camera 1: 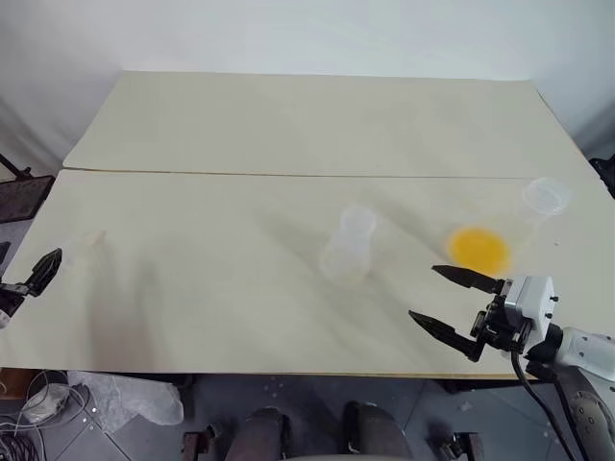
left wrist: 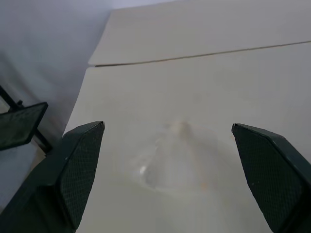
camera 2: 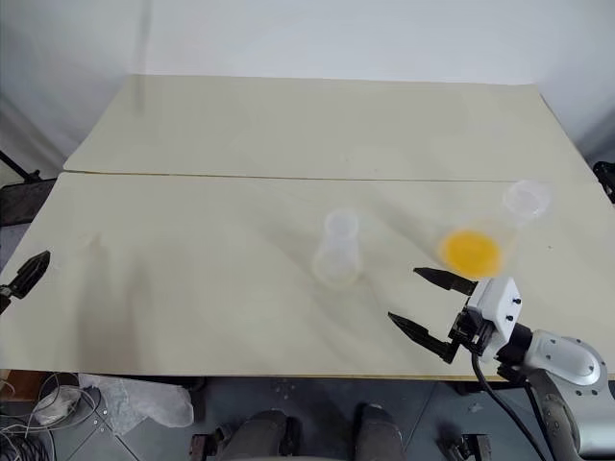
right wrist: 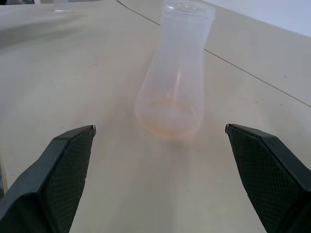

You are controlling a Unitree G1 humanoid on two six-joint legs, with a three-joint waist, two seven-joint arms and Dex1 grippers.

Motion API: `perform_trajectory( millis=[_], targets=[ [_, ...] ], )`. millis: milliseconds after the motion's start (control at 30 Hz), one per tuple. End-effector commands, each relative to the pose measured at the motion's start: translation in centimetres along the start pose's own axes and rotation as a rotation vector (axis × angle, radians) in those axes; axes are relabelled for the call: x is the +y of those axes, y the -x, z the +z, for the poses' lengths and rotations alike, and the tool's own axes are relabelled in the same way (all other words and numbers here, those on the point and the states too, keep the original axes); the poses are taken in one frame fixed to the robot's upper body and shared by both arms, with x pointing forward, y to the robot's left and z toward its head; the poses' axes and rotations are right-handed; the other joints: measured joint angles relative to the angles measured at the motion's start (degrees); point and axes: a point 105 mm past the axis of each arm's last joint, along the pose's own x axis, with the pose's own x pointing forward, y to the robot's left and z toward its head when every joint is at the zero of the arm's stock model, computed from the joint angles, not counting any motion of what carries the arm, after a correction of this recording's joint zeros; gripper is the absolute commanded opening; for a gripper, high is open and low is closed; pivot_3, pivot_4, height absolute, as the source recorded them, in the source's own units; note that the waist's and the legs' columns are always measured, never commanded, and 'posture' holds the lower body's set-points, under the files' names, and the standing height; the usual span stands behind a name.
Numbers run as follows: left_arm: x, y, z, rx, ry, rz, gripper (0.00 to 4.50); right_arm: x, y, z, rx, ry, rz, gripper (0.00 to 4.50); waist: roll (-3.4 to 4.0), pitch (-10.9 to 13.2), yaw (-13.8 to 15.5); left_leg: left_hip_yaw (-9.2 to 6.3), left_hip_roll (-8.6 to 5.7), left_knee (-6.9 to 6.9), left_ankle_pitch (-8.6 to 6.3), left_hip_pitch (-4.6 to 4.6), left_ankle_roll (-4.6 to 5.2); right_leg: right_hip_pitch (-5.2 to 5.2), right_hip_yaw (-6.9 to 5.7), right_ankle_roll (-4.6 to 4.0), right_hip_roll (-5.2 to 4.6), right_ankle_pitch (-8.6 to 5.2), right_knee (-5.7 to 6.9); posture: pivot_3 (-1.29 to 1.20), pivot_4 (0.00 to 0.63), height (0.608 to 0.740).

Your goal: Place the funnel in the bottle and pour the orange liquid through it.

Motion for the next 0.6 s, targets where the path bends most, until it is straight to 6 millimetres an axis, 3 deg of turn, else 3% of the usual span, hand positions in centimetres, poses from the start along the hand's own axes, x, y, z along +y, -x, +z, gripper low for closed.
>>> perform_trajectory(
  millis=[33,133,267,600],
  targets=[
    [-0.7,-0.9,-0.8,0.02,0.019,-0.031,4.47,0.3,-0.4,1.0,-0.028,0.025,0.017,4.5,0.0,0.0,0.1,0.0,-0.01,0.0,0.0,0.0,0.0,0.0,0.0,0.0,0.0,0.0,0.01,0.0,0.15,0.74],
    [-2.4,-2.9,-2.8,0.061,0.054,-0.096,4.47,0.0,-0.7,1.2,-0.027,0.032,0.021,4.5,0.02,0.0,0.2,0.01,-0.04,0.01,0.01,0.0,0.01,0.0,-0.02,0.0,0.0,0.0,0.04,0.0,0.15,0.74],
    [-4.0,-5.9,-3.0,0.046,0.055,-0.125,4.47,-0.5,-0.7,1.4,-0.023,0.047,0.018,4.5,-0.09,0.0,0.1,0.04,-0.06,0.01,0.02,-0.02,0.03,-0.05,-0.31,0.0,0.05,0.0,0.1,0.0,0.15,0.74],
    [-4.8,-7.8,-3.1,0.046,0.038,-0.154,4.47,-0.5,0.0,1.3,-0.006,0.051,-0.02,4.5,-0.18,-0.1,-0.2,0.36,-0.04,0.01,0.01,-0.05,0.06,-0.29,-0.42,0.01,0.05,0.0,0.3,0.0,0.15,0.74]
  ],
)
